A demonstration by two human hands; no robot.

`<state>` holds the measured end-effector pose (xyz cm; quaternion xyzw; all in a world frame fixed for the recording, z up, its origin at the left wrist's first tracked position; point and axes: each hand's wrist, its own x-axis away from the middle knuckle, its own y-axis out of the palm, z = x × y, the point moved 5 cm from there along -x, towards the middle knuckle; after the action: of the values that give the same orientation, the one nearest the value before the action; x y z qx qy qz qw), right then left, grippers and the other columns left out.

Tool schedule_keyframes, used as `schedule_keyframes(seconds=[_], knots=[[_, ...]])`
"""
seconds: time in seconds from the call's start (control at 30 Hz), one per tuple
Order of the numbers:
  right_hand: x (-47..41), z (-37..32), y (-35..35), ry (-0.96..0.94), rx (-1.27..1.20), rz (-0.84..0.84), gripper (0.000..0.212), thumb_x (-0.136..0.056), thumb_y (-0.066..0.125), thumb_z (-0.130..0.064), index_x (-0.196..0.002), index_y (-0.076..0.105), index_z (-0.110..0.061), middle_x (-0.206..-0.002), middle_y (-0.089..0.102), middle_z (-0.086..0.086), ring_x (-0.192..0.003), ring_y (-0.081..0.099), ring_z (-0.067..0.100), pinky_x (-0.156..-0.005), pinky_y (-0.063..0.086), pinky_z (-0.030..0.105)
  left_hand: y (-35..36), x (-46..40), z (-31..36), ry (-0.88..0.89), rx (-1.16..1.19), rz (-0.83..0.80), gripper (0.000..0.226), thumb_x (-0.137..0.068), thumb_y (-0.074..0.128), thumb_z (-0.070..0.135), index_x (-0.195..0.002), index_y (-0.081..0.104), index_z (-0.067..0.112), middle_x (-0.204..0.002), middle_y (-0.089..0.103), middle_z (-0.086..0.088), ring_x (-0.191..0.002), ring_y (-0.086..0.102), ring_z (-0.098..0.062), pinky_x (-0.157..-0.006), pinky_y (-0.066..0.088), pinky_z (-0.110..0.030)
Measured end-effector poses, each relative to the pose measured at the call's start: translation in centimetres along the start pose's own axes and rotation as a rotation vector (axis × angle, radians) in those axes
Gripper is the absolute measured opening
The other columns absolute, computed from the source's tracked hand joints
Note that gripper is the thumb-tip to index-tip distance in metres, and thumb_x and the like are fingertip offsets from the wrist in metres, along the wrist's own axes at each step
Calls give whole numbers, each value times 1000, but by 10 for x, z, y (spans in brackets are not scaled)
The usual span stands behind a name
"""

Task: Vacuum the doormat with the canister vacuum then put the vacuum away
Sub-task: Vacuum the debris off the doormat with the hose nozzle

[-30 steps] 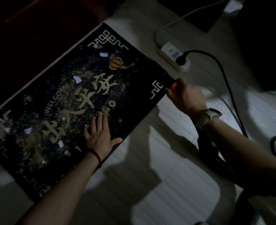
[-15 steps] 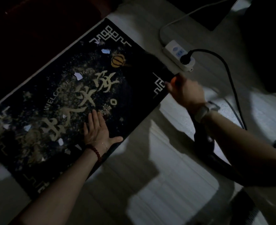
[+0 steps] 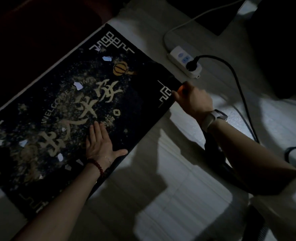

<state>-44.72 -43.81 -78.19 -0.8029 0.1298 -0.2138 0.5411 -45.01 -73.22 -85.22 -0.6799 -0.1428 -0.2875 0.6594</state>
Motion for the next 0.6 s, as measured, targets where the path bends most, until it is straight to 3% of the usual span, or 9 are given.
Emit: schedule_keyframes(seconds=[0.1, 0.23, 0.43, 0.6], knots=[[14, -19, 12, -100, -35, -43, 36, -91, 46, -48, -109, 47, -17, -81, 53, 4, -67, 48, 21, -51, 31, 25, 0, -1, 0, 0, -15, -11, 126, -69, 55, 73, -144, -16, 2, -154, -19, -14, -143, -15, -29, -117, 2, -42], [66, -36, 42, -263, 36, -220, 40, -91, 42, -53, -114, 42, -20, -90, 64, 8, -76, 60, 27, -69, 52, 39, 0, -1, 0, 0, -39, -12, 126, -69, 53, 74, -144, -16, 1, -154, -19, -15, -144, -15, -29, -117, 4, -43], [77, -29, 32, -243, -36, -270, 55, -89, 47, -53, -132, 31, -23, -118, 59, 8, -94, 60, 28, -78, 51, 38, -4, 1, -5, 23, 20, -24, 125, -67, 54, 76, -147, -13, 8, -156, -17, -8, -144, -12, -25, -116, 8, -43], [98, -37, 22, -178, 33, -373, 50, -89, 50, -48, -130, 36, -24, -109, 65, 9, -89, 61, 27, -68, 41, 28, -24, -3, -17, 97, 81, -186, 102, -81, 51, 63, -148, -8, 15, -157, -13, -4, -145, -6, -25, -117, 13, -38]])
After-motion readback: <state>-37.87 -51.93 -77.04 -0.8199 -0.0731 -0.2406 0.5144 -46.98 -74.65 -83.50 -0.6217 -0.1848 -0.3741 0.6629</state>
